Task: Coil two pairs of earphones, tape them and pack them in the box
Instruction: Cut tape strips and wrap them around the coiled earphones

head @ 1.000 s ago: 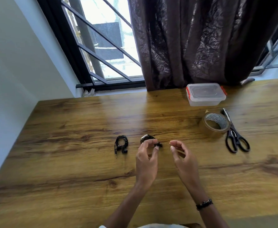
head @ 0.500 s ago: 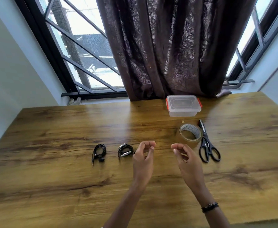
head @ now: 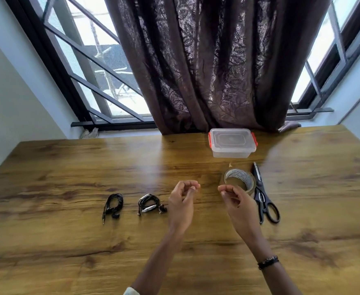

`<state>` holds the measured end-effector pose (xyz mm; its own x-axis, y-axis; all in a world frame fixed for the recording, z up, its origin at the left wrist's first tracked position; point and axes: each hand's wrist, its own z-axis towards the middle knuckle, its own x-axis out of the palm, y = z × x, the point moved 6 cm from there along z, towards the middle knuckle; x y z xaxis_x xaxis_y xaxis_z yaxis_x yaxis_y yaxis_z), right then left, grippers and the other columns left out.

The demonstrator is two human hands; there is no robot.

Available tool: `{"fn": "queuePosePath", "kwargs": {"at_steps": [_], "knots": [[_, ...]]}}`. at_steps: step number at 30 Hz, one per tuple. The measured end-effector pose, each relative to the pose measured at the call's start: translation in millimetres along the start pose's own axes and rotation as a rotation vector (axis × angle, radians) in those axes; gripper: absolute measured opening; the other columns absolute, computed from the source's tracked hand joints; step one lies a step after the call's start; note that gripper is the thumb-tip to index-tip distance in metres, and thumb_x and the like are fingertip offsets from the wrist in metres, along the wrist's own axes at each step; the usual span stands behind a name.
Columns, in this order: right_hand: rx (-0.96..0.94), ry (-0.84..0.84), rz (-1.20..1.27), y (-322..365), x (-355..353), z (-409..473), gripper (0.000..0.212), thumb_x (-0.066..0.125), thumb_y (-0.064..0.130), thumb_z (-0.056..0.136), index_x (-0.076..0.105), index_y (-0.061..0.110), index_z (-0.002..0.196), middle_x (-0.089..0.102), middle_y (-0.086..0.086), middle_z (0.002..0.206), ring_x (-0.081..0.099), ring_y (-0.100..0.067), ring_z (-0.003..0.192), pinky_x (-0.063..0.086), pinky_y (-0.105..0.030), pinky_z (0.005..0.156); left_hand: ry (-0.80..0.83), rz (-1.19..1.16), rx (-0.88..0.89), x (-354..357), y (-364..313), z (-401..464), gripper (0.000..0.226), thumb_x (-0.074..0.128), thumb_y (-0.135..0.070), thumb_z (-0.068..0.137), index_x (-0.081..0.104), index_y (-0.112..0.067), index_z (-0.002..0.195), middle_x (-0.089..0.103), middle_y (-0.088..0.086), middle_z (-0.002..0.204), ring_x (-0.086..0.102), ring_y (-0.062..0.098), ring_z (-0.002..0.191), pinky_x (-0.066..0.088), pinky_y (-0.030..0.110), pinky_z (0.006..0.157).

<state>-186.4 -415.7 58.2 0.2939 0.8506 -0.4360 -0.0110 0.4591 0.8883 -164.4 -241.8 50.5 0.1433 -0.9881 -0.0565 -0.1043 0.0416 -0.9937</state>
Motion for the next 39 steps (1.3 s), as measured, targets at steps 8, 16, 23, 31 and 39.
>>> {"fn": "queuePosePath", "kwargs": {"at_steps": [8,16,23,31,39], "knots": [[-0.146,-0.109,-0.536,-12,-6,30,0.029,0.076,0.026,0.081,0.068,0.013,0.106,0.07,-0.005,0.103,0.062,-0.028,0.101,0.048,-0.042,0.085,0.075,0.027,-0.028,22,3,13,0.019,0.054,-0.006,0.094,0.064,-0.022,0.093,0.071,0.0,0.096,0.066,0.009,0.088,0.053,0.021,0.074],[-0.176,-0.068,-0.747,-33,10,33,0.032,0.079,0.025,0.077,0.069,0.014,0.106,0.075,-0.003,0.088,0.07,-0.023,0.086,0.032,-0.03,0.092,0.067,-0.025,-0.11,20,25,3,0.016,0.053,-0.003,0.094,0.065,-0.013,0.097,0.071,0.006,0.096,0.067,0.011,0.085,0.052,0.018,0.069],[-0.228,-0.066,-0.641,-32,7,24,0.028,0.084,0.016,0.072,0.072,0.011,0.097,0.074,-0.003,0.08,0.07,-0.024,0.08,0.036,-0.03,0.092,0.045,-0.027,-0.098,8,24,1,0.018,0.052,-0.001,0.095,0.065,-0.012,0.095,0.071,0.008,0.095,0.067,0.007,0.08,0.05,0.015,0.065],[0.064,0.182,0.084,-9,7,-23,0.025,0.074,0.028,0.08,0.068,0.023,0.104,0.071,0.015,0.094,0.065,0.005,0.087,0.051,-0.014,0.073,0.046,-0.084,-0.079,-14,12,-18,0.019,0.051,-0.001,0.095,0.066,-0.013,0.093,0.071,0.005,0.092,0.066,0.009,0.083,0.047,0.013,0.066],[0.266,0.498,0.415,-18,28,-88,0.039,0.074,0.002,0.078,0.059,0.005,0.113,0.074,-0.005,0.107,0.069,-0.017,0.102,0.054,-0.024,0.083,0.106,-0.06,-0.07,-51,8,-71,0.016,0.053,-0.009,0.093,0.066,-0.01,0.103,0.074,0.005,0.091,0.07,0.012,0.084,0.051,0.017,0.069]]}}
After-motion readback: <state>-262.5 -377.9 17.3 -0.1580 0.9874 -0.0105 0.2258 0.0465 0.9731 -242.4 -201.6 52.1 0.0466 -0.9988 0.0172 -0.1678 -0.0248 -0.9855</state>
